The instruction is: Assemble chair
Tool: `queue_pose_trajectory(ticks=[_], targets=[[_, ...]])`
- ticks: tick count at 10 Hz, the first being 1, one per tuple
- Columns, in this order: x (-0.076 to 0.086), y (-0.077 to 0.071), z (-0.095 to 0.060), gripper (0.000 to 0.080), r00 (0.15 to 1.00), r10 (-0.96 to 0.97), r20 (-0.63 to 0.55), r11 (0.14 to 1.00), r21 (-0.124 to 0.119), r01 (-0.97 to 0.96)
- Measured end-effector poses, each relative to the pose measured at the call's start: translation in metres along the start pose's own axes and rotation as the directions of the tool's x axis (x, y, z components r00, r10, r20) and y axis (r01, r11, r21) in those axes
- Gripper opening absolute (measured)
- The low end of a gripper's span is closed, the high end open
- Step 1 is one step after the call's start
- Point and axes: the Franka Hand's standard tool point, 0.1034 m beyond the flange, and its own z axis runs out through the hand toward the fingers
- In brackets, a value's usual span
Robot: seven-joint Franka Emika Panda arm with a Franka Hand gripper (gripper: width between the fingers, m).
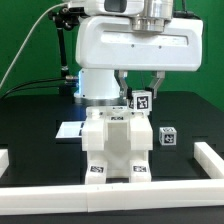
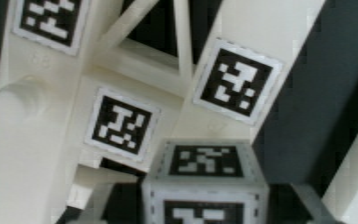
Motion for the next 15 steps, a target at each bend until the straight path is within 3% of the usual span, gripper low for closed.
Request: queue_pose_trajectory(ticks=[11, 12, 13, 14, 15], targets=[[0.0008, 0.0008, 0.0032, 0.0291, 1.0, -0.001, -0.005, 1.0, -0.004, 0.001], [0.0008, 0.0008, 0.0032, 0.0499, 1.0, -0.001, -0.005, 1.0, -0.004, 0.001], [0.0008, 0.0008, 0.0032, 0.0499, 1.0, -0.001, -0.005, 1.0, -0.004, 0.001], [0.0008, 0.0008, 0.0032, 0.0615, 1.0, -0.001, -0.005, 1.0, -0.004, 0.001], [0.0008, 0.0008, 0.0032, 0.0644, 1.0, -0.001, -0.005, 1.0, -0.004, 0.001]])
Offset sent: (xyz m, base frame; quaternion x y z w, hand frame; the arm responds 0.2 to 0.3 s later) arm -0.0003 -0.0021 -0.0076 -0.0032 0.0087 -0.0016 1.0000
